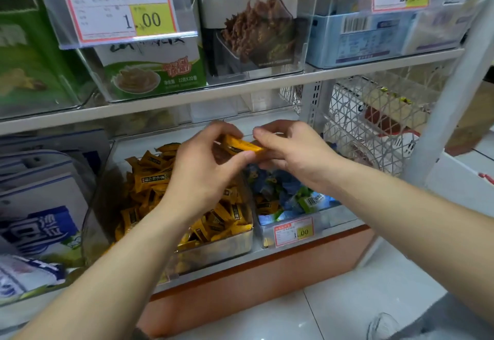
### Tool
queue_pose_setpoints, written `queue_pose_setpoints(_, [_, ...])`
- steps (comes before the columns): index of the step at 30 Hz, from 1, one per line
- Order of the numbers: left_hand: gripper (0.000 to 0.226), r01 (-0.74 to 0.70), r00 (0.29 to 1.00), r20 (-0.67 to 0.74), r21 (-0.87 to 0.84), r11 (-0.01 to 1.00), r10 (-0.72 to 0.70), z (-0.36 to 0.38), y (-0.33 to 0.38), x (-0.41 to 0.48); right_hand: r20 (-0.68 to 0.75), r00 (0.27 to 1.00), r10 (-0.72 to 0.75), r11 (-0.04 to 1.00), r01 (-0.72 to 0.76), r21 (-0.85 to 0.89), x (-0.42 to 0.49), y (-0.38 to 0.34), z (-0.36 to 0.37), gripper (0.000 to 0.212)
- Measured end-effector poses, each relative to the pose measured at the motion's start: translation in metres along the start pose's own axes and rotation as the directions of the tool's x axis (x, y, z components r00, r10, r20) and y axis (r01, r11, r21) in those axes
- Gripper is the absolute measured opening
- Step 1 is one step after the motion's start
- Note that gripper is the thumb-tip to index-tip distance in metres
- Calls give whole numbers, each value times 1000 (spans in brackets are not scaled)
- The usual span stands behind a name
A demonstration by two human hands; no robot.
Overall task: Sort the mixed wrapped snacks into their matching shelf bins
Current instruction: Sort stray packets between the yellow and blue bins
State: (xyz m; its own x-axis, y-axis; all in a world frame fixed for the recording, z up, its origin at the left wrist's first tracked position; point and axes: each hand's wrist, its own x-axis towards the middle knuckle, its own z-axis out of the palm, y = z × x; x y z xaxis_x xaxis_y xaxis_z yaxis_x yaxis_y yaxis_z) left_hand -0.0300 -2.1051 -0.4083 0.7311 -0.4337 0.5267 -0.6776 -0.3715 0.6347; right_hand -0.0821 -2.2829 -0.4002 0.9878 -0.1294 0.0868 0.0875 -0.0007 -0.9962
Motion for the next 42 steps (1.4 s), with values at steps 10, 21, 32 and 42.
queue_pose_setpoints(10, [45, 77, 990, 86, 319, 945, -110, -16, -23, -9, 427, 830, 358, 378, 289, -879, -2, 33, -33, 42])
queue_pose_setpoints(21, [50, 80, 911, 383, 203, 976, -154, 13, -30, -21, 467, 732, 496, 324, 343, -882, 21, 55, -37, 43])
queue_pose_setpoints(32, [46, 180, 883, 428, 77, 981, -196, 9, -38, -18, 243, 967, -72, 634, 232, -738, 41, 42, -64, 15])
queue_pose_setpoints(42, [49, 173, 874, 446, 90, 981, -195, 8, -40, -15, 26, 964, -264, 185, 77, -980, 36, 25, -77, 26])
